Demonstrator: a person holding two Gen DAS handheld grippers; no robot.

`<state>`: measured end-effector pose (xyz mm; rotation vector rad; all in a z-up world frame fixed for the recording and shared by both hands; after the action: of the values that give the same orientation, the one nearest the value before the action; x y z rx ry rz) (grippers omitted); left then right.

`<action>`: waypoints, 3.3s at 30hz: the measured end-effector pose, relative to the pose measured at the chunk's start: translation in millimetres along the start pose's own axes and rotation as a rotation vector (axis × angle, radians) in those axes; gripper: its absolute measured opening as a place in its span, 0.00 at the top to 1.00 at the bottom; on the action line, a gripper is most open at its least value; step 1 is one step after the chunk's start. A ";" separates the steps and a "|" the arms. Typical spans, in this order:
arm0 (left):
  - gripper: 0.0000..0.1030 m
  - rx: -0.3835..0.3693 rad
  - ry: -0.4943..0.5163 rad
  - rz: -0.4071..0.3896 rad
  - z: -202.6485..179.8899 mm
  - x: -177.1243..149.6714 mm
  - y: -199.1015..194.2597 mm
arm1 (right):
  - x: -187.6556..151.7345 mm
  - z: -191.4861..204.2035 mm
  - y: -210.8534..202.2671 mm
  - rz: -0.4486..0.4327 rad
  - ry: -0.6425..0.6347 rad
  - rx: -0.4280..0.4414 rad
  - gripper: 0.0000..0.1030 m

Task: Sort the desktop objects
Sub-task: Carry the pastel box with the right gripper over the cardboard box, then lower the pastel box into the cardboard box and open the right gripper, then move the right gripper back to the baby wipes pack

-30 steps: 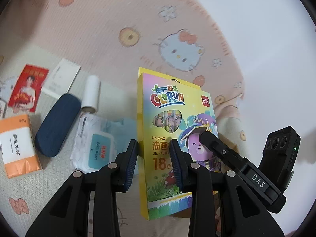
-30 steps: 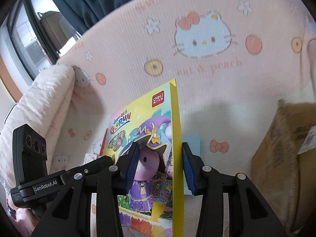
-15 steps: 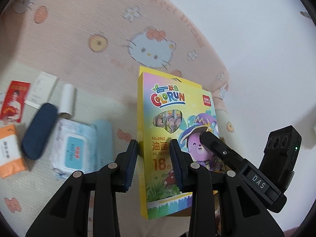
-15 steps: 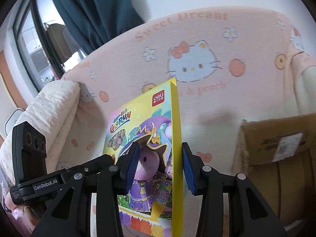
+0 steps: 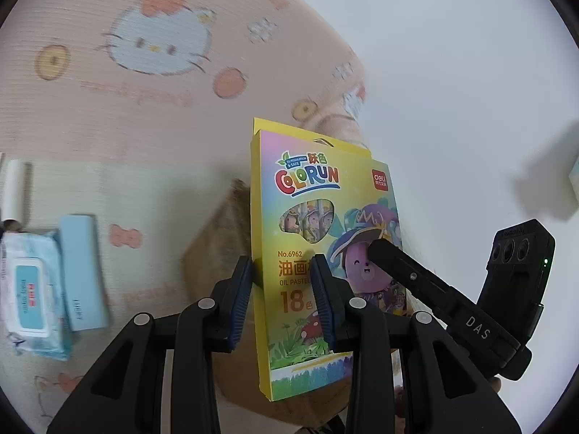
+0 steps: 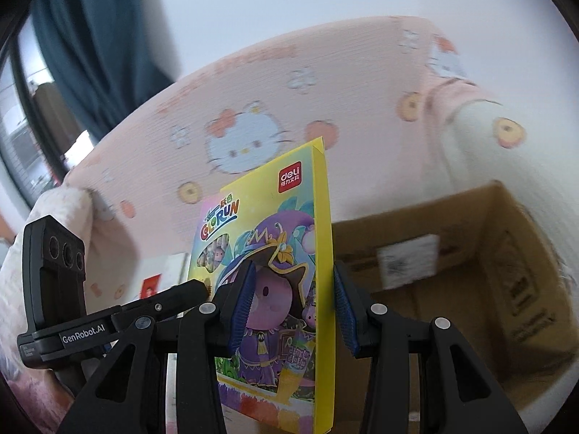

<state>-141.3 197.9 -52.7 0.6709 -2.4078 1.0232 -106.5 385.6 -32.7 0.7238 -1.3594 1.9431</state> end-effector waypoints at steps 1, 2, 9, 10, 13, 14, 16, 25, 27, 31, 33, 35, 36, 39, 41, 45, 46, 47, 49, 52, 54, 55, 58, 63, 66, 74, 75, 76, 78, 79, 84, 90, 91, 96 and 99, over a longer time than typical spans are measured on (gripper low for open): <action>0.64 -0.005 0.003 0.011 -3.9 -2.4 5.2 | -0.6 -5.6 -2.5 0.001 0.007 -0.006 0.61; 0.64 -0.009 0.007 0.022 -7.9 -4.6 10.2 | -0.7 -11.8 -4.2 0.004 0.013 -0.014 0.61; 0.64 -0.014 0.024 0.097 -22.6 -16.7 37.3 | -5.8 -44.7 -12.9 0.045 0.036 -0.044 0.61; 0.64 -0.011 0.028 0.105 -24.0 -18.6 39.0 | -7.3 -48.4 -12.6 0.056 0.040 -0.044 0.61; 0.64 0.002 0.040 0.132 -24.7 -23.7 44.9 | -9.3 -58.0 -8.6 0.091 0.050 -0.034 0.61; 0.64 0.007 0.038 0.143 -23.5 -24.2 47.7 | -11.2 -61.2 -7.0 0.105 0.056 -0.030 0.61; 0.65 0.027 0.060 0.170 -23.8 -29.1 52.7 | -15.8 -64.7 -4.6 0.126 0.057 -0.029 0.61; 0.65 0.089 0.130 0.191 -24.6 -37.7 54.1 | -28.6 -86.1 14.3 0.220 0.175 0.024 0.61; 0.65 0.102 0.145 0.196 -25.1 -38.1 54.6 | -30.4 -88.5 18.5 0.233 0.193 0.036 0.61; 0.65 0.160 0.221 0.217 -34.1 -40.8 58.7 | -29.7 -93.5 27.2 0.265 0.208 0.065 0.61; 0.65 0.210 0.278 0.243 -40.4 -41.7 63.8 | -29.6 -97.3 34.4 0.292 0.222 0.082 0.61; 0.65 0.264 0.343 0.270 -48.0 -44.0 70.3 | -30.3 -99.9 42.5 0.325 0.229 0.092 0.61; 0.68 0.257 0.360 0.279 -50.4 -44.8 72.7 | -30.4 -100.8 46.1 0.338 0.230 0.089 0.61; 0.69 0.137 0.328 0.404 -63.1 -56.4 85.3 | -35.7 -89.0 62.1 0.421 0.177 0.113 0.78; 0.69 0.202 0.376 0.413 -65.3 -61.2 89.2 | -44.5 -71.5 72.2 0.475 0.052 0.030 0.78; 0.70 0.234 0.402 0.385 -56.2 -56.3 88.0 | -50.8 -65.4 82.1 0.514 -0.085 -0.126 0.77; 0.70 0.230 0.385 0.385 -54.3 -53.2 87.2 | -51.4 -68.8 82.7 0.527 -0.043 -0.107 0.77; 0.69 0.229 0.373 0.373 -52.5 -48.4 85.5 | -51.7 -72.6 82.7 0.536 -0.003 -0.089 0.77; 0.63 0.228 0.377 0.349 -50.9 -42.4 82.9 | -49.2 -77.2 81.1 0.531 0.020 -0.098 0.77; 0.55 0.207 0.369 0.345 -50.5 -35.1 85.7 | -46.2 -79.7 77.7 0.533 0.025 -0.131 0.75; 0.54 0.178 0.337 0.388 -48.2 -30.7 93.2 | -44.2 -80.3 77.0 0.548 0.030 -0.156 0.71; 0.54 0.174 0.334 0.389 -49.0 -27.8 94.8 | -43.0 -80.7 77.4 0.562 0.034 -0.176 0.70; 0.54 0.160 0.350 0.372 -57.0 -20.6 99.6 | -38.0 -81.1 79.8 0.586 0.048 -0.187 0.69; 0.54 0.154 0.339 0.394 -54.8 -16.0 107.6 | -35.1 -94.9 80.7 0.592 0.116 -0.170 0.69; 0.62 0.170 0.357 0.381 -50.2 -13.5 107.0 | -33.4 -102.7 86.6 0.596 0.194 -0.158 0.95; 0.91 0.174 0.352 0.326 -32.6 -5.1 91.5 | -18.8 -65.6 59.7 0.453 0.116 -0.131 0.95; 0.92 0.161 0.336 0.323 -29.4 -3.9 87.1 | -17.9 -60.9 58.2 0.446 0.119 -0.118 0.95; 0.92 0.148 0.329 0.317 -29.0 -3.4 84.8 | -16.3 -58.5 58.2 0.442 0.117 -0.112 0.95; 0.92 0.125 0.317 0.293 -28.2 -0.9 73.0 | -15.3 -47.0 55.4 0.420 0.098 -0.107 0.95; 0.92 0.112 0.317 0.275 -28.2 0.8 65.0 | -13.9 -42.6 54.2 0.413 0.084 -0.109 0.95; 0.81 0.011 0.324 0.188 -30.4 9.0 26.6 | -13.7 -9.4 44.3 0.347 0.005 -0.116 0.95; 0.40 -0.059 0.149 0.029 -1.0 24.6 -20.2 | -10.9 34.1 30.3 0.279 -0.073 -0.131 0.48; 0.40 -0.060 0.129 0.023 3.1 25.7 -23.3 | -12.0 39.3 29.1 0.268 -0.068 -0.125 0.37; 0.40 -0.016 0.105 -0.020 33.7 28.8 -51.7 | -19.6 75.4 26.3 0.230 -0.112 -0.134 0.26; 0.40 0.042 0.158 -0.085 50.2 22.4 -71.8 | -26.3 99.7 32.7 0.222 -0.154 -0.118 0.26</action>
<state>-127.1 110.7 -33.3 0.6753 -2.2092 1.0538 -107.7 277.7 -40.7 0.7025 -1.6959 1.9877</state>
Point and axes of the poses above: each gripper's, at about its wrist camera, not at the fingertips, and y roughly the way its jaws point, z to its left, x to its top, the point moved 3 cm from there along y, roughly the way its jaws point, and after that the axes turned 4 degrees about -z, right-handed, at the moved point
